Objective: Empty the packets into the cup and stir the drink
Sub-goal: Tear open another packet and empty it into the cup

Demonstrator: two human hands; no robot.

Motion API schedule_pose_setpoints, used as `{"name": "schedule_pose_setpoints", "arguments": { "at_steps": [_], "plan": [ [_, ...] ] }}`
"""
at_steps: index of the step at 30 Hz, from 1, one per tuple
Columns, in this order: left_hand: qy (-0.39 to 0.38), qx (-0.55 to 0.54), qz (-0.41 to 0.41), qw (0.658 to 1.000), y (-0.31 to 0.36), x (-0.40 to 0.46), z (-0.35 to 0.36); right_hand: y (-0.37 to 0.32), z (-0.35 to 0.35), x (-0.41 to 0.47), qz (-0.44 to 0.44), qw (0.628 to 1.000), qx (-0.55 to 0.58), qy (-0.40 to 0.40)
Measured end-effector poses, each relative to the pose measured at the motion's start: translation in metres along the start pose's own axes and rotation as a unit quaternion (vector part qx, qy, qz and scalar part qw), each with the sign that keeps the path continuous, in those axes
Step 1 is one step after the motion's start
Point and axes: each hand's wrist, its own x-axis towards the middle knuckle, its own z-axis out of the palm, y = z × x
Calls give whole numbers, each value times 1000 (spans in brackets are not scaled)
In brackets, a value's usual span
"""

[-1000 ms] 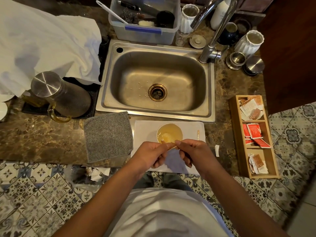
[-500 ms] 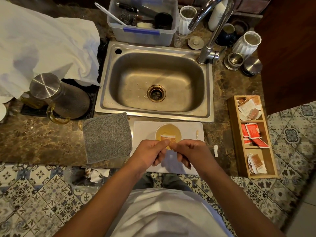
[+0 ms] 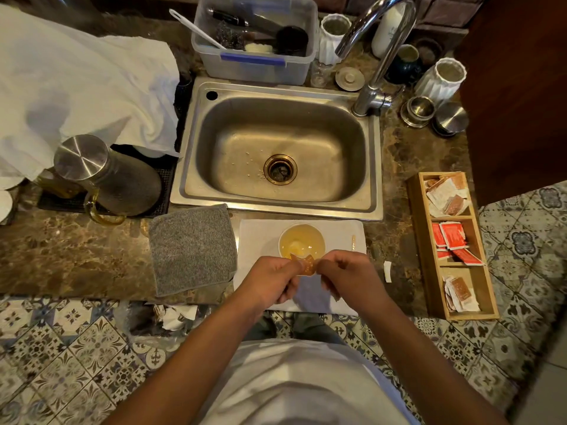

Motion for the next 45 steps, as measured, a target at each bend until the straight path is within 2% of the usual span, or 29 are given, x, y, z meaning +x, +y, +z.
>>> {"name": "schedule_pose_setpoints", "arguments": {
  "at_steps": [5, 10, 16, 19, 22, 28, 32, 45],
  "plan": [
    [14, -15, -7, 1000, 1, 1, -3, 1, -1, 0, -11, 1000, -2, 0],
    [10, -14, -10, 1000, 2, 4, -4, 1, -1, -2, -11, 999, 45, -13],
    [4, -4, -9, 1000, 2, 3, 0, 7, -1, -1, -30, 999, -40, -7],
    [6, -4, -12, 1000, 3, 2, 0, 0, -4, -5, -32, 997, 28, -58],
    [12, -12, -10, 1000, 2, 2, 0, 2, -3, -3, -32, 999, 15, -34],
    [8, -13, -15, 1000, 2, 1, 0, -2, -3, -4, 23, 999, 39, -21],
    [2, -10, -1, 1000, 2, 0, 0, -6, -2, -4, 89, 993, 65, -49],
    [-21, -39, 0, 999, -3, -2, -1, -8, 2, -2, 64, 995, 24, -69]
  ]
}}
